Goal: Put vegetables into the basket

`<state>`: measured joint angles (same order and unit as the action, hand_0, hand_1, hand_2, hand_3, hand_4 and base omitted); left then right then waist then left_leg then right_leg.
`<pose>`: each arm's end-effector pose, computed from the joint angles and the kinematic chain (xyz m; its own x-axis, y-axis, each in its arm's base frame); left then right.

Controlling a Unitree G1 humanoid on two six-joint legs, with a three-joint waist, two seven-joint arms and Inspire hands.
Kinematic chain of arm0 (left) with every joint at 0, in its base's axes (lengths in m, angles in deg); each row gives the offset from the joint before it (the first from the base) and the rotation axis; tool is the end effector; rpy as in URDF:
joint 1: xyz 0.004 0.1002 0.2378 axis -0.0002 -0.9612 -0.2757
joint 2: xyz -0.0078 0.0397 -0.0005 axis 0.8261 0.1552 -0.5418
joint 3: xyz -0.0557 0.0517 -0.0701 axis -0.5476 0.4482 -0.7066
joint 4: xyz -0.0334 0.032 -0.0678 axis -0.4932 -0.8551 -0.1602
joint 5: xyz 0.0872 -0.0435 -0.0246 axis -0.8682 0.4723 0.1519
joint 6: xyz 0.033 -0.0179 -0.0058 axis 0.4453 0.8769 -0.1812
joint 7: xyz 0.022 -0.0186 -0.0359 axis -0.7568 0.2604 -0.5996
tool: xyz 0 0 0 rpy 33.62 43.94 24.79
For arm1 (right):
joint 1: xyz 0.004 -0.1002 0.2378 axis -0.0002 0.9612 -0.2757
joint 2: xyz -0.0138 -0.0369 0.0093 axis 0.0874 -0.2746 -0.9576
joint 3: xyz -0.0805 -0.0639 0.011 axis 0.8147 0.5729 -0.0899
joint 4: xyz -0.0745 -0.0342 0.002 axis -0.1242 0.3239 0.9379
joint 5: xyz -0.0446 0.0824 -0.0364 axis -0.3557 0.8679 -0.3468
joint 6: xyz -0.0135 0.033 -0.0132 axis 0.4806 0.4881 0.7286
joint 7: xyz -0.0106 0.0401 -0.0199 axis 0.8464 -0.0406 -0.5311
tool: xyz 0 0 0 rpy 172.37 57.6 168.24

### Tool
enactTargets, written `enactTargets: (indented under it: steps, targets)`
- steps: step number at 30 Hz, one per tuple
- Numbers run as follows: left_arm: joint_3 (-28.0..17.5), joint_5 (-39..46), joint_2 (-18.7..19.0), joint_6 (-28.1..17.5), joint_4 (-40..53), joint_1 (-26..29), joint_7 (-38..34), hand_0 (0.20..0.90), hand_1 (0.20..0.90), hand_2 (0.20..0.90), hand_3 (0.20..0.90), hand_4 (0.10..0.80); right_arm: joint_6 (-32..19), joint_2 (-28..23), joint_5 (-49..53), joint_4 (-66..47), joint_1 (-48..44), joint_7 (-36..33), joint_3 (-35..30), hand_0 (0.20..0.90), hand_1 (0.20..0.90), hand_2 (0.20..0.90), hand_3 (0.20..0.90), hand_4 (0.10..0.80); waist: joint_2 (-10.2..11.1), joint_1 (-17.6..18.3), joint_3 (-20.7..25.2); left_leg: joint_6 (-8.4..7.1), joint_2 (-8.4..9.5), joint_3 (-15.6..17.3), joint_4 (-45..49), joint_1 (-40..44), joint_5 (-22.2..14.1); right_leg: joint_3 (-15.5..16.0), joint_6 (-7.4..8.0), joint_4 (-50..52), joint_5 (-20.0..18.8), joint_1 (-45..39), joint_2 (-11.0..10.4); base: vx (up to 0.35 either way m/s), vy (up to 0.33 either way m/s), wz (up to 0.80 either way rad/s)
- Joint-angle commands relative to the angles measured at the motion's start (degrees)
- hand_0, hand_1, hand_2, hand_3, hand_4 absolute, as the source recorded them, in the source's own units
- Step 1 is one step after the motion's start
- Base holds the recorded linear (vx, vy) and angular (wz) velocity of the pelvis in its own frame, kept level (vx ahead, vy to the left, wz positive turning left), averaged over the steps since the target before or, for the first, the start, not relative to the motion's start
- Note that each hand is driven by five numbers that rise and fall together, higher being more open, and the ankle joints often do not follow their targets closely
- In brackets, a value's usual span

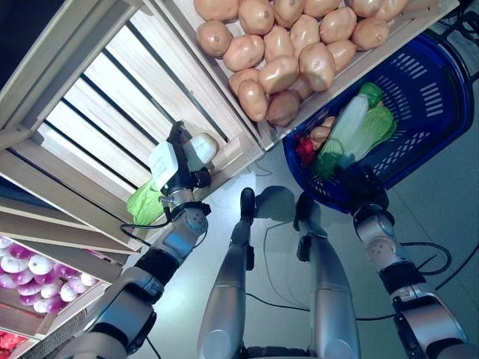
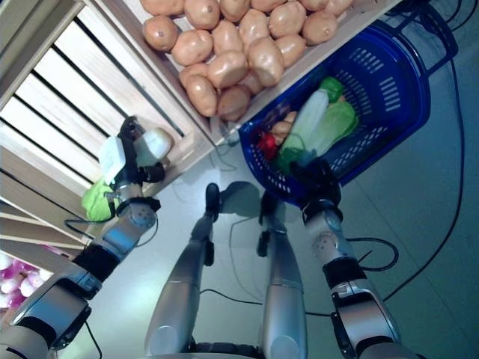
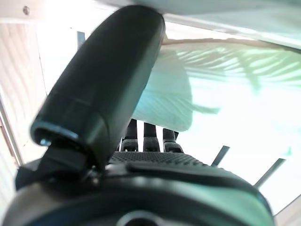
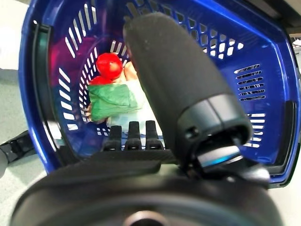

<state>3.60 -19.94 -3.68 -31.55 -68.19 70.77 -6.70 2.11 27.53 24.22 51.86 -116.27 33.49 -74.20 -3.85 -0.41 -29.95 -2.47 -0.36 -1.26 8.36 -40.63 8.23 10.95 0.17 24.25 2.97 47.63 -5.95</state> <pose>0.3059 0.1659 0.0733 0.8533 0.4304 0.2943 -0.5100 0.5719 0.6425 0.2998 -0.2087 0.0704 0.9121 -0.3206 -0.2553 0.4080 0.7696 0.4911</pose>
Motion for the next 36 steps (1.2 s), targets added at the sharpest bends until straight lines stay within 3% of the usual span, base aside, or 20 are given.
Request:
enactTargets:
  steps: [1, 12, 22, 30, 36]
  targets:
    - [-7.65, 8.4, 1.66, 5.97, -14.89, 0.33, 2.73, 0.3, 0.3, 0.3, 0.3, 0.4, -1.61, -0.39, -2.98, -2.41, 1.39, -0.01, 0.05, 0.9, 0.9, 0.9, 0.9, 0.8, 2.51, 0.8, 0.16, -0.28, 1.53, 2.47, 3.86, -3.88, 0.78, -0.68, 2.73, -7.94, -7.82, -4.12, 1.63, 0.0, 0.0, 0.0]
    - [-9.18, 12.25, 1.22, 4.86, -22.52, 3.18, 4.2, 0.3, 0.3, 0.3, 0.3, 0.4, -2.13, 0.29, -2.83, -0.36, -0.02, 0.85, 0.86, 0.9, 0.9, 0.9, 0.9, 0.8, 3.45, 1.72, 0.16, -0.26, 1.39, 2.72, 4.55, -3.92, 0.21, -1.11, 2.36, -7.66, -7.47, -3.84, 2.08, 0.0, 0.0, 0.0]
    - [-9.38, 11.05, 1.48, 2.43, -22.51, 3.42, 4.16, 0.3, 0.3, 0.3, 0.3, 0.4, -2.22, 0.48, -3.2, -0.66, 0.18, 0.68, 0.82, 0.9, 0.9, 0.9, 0.9, 0.8, 3.54, 1.9, 0.16, -0.14, 1.49, 2.84, 4.74, -3.25, -0.35, -1.31, 2.21, -7.55, -7.08, -4.38, 2.18, -0.007, 0.008, -0.02]
    - [-10.05, 6.96, 2.71, -5.2, -12.96, -0.75, 3.35, 0.3, 0.3, 0.3, 0.3, 0.4, -3.74, 0.49, -8.95, -6.06, 3.55, -1.42, 0.97, 0.9, 0.9, 0.9, 0.9, 0.8, 3.28, 1.29, 0.16, 0.25, 1.79, 3.06, 2.32, 1.33, -0.69, -0.73, 2.39, -9.49, -6.94, -9.01, 2.03, 0.0, 0.0, 0.0]
    - [-13.28, 5.33, 3.18, -17.86, 3.27, -11.87, 7.49, 0.3, 0.3, 0.3, 0.3, 0.4, -6.44, 0.55, -19.2, -14.04, 10.73, -0.96, -1.01, 0.9, 0.9, 0.9, 0.9, 0.8, 2.24, -0.42, 0.16, 0.69, 2.09, 2.29, -1.87, 8.55, -0.24, 0.24, 3.26, -12.98, -7.32, -16.39, 0.67, 0.02, 0.032, -0.01]
